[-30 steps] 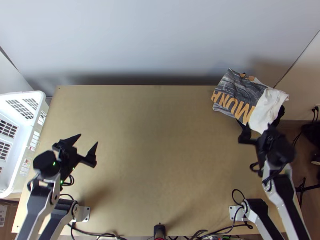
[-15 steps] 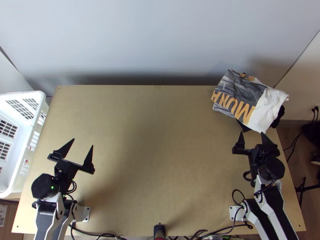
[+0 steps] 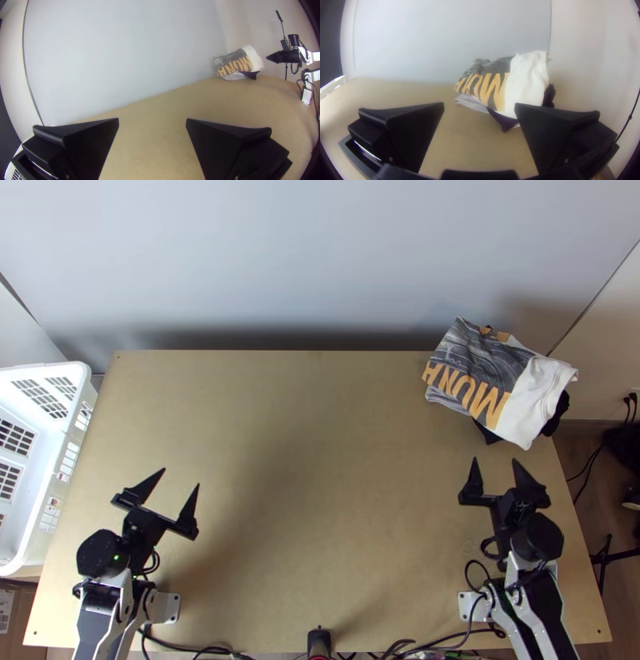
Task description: Fold the t-shirt
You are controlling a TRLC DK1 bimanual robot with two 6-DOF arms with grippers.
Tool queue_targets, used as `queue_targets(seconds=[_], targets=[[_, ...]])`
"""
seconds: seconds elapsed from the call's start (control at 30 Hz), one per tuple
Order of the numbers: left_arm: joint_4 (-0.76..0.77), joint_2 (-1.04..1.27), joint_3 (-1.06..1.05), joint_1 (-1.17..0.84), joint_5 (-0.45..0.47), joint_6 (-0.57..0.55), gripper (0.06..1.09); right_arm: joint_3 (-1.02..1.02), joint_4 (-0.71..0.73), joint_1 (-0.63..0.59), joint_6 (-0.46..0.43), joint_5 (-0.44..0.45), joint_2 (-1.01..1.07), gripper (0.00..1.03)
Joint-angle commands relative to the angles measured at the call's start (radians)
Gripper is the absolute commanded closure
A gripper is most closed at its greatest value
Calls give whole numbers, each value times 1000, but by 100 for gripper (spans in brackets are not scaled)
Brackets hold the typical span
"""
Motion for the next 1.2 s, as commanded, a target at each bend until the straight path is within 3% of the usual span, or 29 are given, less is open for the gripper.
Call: queue_targets(seconds=[0.0,0.7,0.83,1.17], targets=[[-101,-8,-6,-10,-4,2,10,-12,-327,87,29,0,-274,5],[-92,-8,-7,77,-4,-98,10,-14,-332,85,47,-3,-295,5],[-83,-8,-7,68,-4,-204,10,-15,-332,84,47,-3,-295,5],[-83,-8,-7,58,-4,-199,10,-14,-332,85,47,-3,-295,5]])
